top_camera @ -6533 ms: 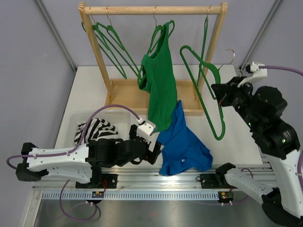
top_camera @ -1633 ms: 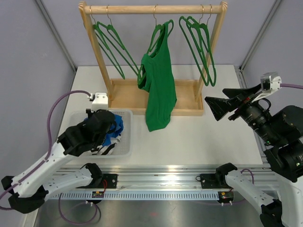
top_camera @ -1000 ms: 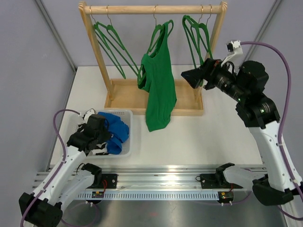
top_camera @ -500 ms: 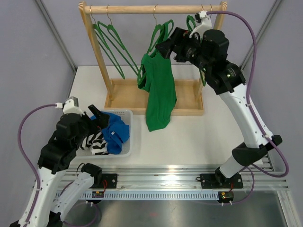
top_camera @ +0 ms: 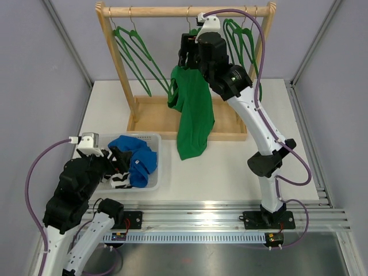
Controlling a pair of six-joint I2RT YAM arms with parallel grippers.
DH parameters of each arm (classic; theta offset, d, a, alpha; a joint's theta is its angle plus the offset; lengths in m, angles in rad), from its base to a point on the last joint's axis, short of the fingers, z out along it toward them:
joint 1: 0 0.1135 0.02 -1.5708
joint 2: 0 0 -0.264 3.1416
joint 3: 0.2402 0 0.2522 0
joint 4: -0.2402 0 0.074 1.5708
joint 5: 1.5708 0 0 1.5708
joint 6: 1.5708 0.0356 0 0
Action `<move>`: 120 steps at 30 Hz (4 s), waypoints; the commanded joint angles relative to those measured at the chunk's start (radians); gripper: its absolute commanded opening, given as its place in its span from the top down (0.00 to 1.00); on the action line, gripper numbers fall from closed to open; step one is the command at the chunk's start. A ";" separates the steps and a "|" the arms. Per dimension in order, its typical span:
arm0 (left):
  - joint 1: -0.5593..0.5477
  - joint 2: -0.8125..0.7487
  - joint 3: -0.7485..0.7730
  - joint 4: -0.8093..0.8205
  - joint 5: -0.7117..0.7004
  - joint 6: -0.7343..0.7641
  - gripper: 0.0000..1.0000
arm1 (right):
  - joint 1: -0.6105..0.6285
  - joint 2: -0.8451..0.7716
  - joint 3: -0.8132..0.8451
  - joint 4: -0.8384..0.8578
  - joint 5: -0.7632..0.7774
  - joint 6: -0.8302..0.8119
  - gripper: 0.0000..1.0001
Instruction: Remove the tank top from the hanger
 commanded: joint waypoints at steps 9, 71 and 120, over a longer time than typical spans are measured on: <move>-0.013 -0.049 -0.047 0.122 0.031 0.034 0.01 | -0.001 -0.035 0.007 0.035 0.143 -0.123 0.50; -0.321 0.460 0.305 0.537 0.111 -0.055 0.01 | -0.065 -1.015 -0.954 -0.059 -0.582 0.021 1.00; -0.499 0.600 0.264 0.388 -0.188 -0.125 1.00 | -0.064 -1.630 -1.485 0.014 -0.786 -0.195 1.00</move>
